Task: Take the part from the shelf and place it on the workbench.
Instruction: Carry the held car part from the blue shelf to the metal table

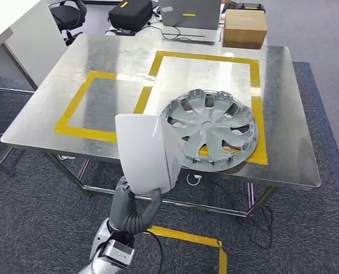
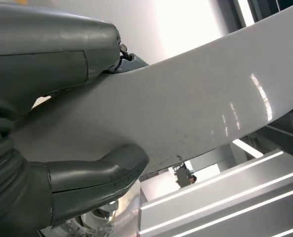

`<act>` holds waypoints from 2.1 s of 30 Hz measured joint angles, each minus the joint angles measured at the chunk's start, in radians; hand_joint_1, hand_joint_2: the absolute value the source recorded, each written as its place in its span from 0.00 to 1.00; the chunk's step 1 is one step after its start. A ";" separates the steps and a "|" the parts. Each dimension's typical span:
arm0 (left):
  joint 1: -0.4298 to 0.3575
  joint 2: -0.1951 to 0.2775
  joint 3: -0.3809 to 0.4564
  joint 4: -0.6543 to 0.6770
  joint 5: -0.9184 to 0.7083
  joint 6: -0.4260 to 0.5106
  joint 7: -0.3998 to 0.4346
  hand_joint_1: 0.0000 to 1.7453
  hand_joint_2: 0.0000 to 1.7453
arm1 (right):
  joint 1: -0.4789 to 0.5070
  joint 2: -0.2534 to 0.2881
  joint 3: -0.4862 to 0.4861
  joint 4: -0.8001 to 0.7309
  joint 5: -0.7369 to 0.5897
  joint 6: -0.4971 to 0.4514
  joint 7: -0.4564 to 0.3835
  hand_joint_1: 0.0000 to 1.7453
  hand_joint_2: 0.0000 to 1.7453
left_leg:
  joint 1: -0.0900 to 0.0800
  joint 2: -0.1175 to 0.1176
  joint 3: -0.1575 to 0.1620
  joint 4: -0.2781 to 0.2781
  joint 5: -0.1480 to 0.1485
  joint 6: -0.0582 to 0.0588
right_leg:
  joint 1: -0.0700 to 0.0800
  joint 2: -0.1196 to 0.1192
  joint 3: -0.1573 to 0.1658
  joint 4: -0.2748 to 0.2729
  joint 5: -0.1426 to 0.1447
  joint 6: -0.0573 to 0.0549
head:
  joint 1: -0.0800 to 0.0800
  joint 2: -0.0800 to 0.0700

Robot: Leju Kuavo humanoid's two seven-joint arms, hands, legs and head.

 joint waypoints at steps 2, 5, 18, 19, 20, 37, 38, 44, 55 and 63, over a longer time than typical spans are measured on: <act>0.001 0.000 0.000 0.000 0.000 0.001 0.000 1.00 1.00 | 0.001 0.000 0.000 0.000 0.000 0.000 0.000 0.00 0.00 | 0.000 -0.005 -0.012 0.023 0.016 0.006 | 0.002 0.027 0.000 0.000 0.001 -0.001 | 0.000 0.000; 0.001 0.000 0.000 0.000 0.000 0.001 0.000 1.00 1.00 | 0.001 0.000 -0.001 0.000 0.001 -0.001 0.000 0.00 0.00 | -0.004 -0.038 0.068 -0.160 0.119 0.032 | 0.005 0.061 0.001 0.001 0.004 0.002 | 0.000 0.000; 0.002 -0.003 0.001 0.000 0.000 0.002 0.000 1.00 1.00 | 0.002 0.000 -0.002 0.000 0.018 -0.016 0.003 0.00 0.00 | 0.000 -0.015 0.106 -0.278 0.154 0.048 | -0.002 -0.009 -0.105 0.212 -0.084 0.056 | 0.009 0.000; 0.002 -0.003 0.001 0.000 0.000 0.002 0.000 1.00 1.00 | 0.002 -0.001 -0.002 0.000 0.019 -0.016 0.003 0.00 0.00 | 0.001 -0.013 0.106 -0.275 0.153 0.046 | -0.004 -0.013 -0.065 0.141 -0.051 0.057 | 0.009 0.000; 0.002 -0.003 0.001 0.000 0.000 0.002 0.000 1.00 1.00 | 0.001 -0.001 -0.002 0.000 0.019 -0.016 0.003 0.00 0.00 | -0.001 -0.012 0.105 -0.272 0.150 0.041 | -0.004 -0.016 -0.027 0.073 -0.031 0.056 | 0.010 0.000; 0.004 -0.002 0.008 -0.002 0.000 0.000 0.000 1.00 1.00 | 0.001 0.000 -0.002 0.000 0.023 -0.012 0.002 0.00 0.00 | -0.004 -0.016 0.079 -0.234 0.161 0.020 | -0.002 -0.004 0.043 -0.014 -0.026 0.015 | 0.002 0.000; 0.004 -0.002 0.008 -0.002 0.000 0.000 0.000 1.00 1.00 | 0.001 0.000 -0.002 0.000 0.023 -0.012 0.002 0.00 0.00 | -0.006 -0.016 0.086 -0.251 0.159 0.023 | -0.001 -0.004 0.041 -0.014 -0.027 0.020 | 0.002 0.000; 0.004 -0.005 0.008 -0.002 0.000 -0.001 0.000 1.00 1.00 | 0.000 0.000 -0.002 0.000 0.024 -0.012 0.001 0.00 0.00 | 0.002 -0.013 0.102 -0.279 0.159 0.045 | -0.002 -0.009 -0.021 0.104 -0.098 0.048 | 0.008 0.000; 0.005 -0.005 0.009 -0.003 0.000 -0.002 0.001 1.00 1.00 | 0.001 0.000 -0.002 0.000 0.026 -0.004 0.000 0.00 0.00 | -0.005 -0.014 0.114 -0.265 0.133 0.021 | 0.001 -0.014 0.009 -0.009 -0.005 0.031 | 0.006 0.000; 0.005 -0.002 0.009 -0.005 0.000 -0.002 0.000 1.00 1.00 | 0.002 0.000 -0.002 0.000 0.028 0.002 -0.001 0.00 0.00 | 0.001 -0.014 -0.035 0.028 0.028 -0.002 | -0.002 -0.013 0.032 -0.014 -0.019 0.001 | -0.005 0.000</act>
